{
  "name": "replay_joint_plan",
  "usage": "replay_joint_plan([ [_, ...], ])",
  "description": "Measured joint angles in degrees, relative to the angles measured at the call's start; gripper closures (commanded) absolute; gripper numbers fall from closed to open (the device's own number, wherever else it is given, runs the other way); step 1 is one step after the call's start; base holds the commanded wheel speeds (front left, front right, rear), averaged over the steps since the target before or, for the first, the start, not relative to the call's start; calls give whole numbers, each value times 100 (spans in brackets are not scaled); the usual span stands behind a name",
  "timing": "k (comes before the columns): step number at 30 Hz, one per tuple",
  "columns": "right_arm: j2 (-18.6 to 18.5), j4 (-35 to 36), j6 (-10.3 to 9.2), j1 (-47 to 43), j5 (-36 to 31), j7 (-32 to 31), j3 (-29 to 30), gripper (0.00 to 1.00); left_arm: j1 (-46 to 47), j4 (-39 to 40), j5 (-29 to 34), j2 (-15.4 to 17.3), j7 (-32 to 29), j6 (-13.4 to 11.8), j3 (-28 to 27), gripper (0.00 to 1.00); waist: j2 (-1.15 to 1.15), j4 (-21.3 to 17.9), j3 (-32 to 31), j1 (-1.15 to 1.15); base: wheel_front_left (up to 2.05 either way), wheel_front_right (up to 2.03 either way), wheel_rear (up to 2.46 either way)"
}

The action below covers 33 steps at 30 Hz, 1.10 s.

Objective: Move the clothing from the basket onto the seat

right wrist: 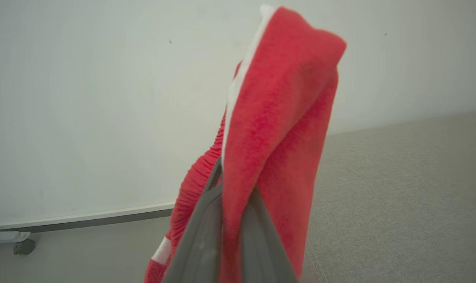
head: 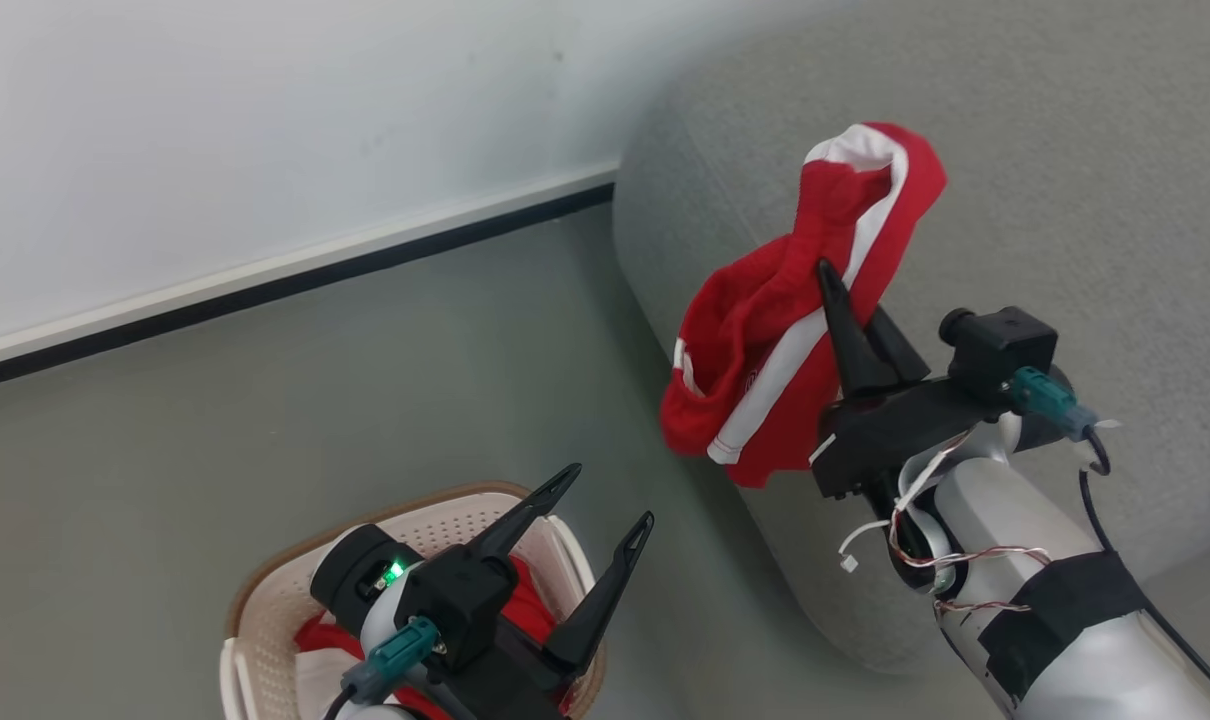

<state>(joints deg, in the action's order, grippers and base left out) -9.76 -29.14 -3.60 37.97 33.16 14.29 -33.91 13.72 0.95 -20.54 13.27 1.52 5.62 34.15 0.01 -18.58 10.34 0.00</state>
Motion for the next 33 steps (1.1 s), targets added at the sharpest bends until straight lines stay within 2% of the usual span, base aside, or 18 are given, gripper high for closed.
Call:
replay_joint_plan([
  [12, -59, 281, -102, 18, -57, 0, 536, 100, 135, 158, 78, 97, -176, 0, 19, 0, 0, -541, 352, 0, 0, 0, 0],
  [16, -192, 310, -145, 156, -65, 0, 812, 100, 241, 182, 137, 97, -250, 0, 66, 0, 0, -653, 466, 0, 0, 0, 0],
  [24, -438, 279, -153, 799, -111, 25, 1285, 100, 393, 292, 276, 105, -354, 2, 140, 0, 0, -693, 697, 0, 0, 0, 0],
  [33, -825, 56, -194, 1425, -99, 42, 1878, 100, 591, 409, 409, 125, -455, -2, 159, 0, 0, -558, 939, 0, 0, 0, 0],
])
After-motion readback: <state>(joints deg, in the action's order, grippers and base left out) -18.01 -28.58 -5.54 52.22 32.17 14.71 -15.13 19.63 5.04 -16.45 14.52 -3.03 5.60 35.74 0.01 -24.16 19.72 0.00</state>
